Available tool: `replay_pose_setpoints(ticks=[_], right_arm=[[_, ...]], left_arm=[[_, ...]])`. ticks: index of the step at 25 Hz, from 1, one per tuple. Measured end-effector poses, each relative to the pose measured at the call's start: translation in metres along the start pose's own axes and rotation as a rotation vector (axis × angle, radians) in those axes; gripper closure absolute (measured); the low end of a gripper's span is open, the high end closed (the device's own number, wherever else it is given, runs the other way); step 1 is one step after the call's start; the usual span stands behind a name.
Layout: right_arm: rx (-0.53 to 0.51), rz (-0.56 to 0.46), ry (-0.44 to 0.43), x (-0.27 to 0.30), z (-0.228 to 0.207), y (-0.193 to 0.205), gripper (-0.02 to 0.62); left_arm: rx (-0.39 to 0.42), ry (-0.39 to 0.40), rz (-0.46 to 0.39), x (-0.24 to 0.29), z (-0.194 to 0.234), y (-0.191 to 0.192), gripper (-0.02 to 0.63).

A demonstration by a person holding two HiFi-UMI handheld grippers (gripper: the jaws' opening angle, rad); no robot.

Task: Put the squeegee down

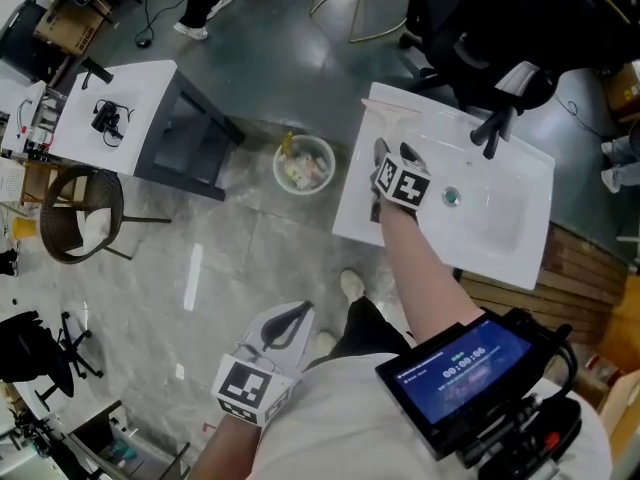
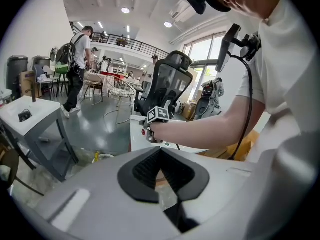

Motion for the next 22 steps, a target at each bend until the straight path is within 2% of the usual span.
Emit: replay_pose_setpoints(ticks=[12,14,20,22], right_arm=[[-0.228,0.009,-0.091,-0.112,0.014,0.047,0.374],[-0.264,0.015,-0.111,-0.136,0.017,0.058,0.401],[-0.347,0.022,-0.167,-0.208,0.034,0.101,0.577],[-0.384,0.024,-0.205,-0.234,0.043,0.113,0.592]], left_arm=[[0.046,0.032,-0.062,-0.051,-0.038,0.036,0.601],[0.046,0.033,-0.076,-0.062,-0.044,0.047,0.601],[0.023,0.011,-0.117,-0.102,-0.049,0.089,0.601],[0.016,-0.003,-0.128,-0.116,-0.052,0.100,0.601]])
Point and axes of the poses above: the fingertips, and each gripper's own axes: x forward along the fingers, z to its left, y out of its underside, the point moved 4 cm from there along -x, backward along the fingers, and after that the axes turned 6 degrees about z, right-handed, at the moved point
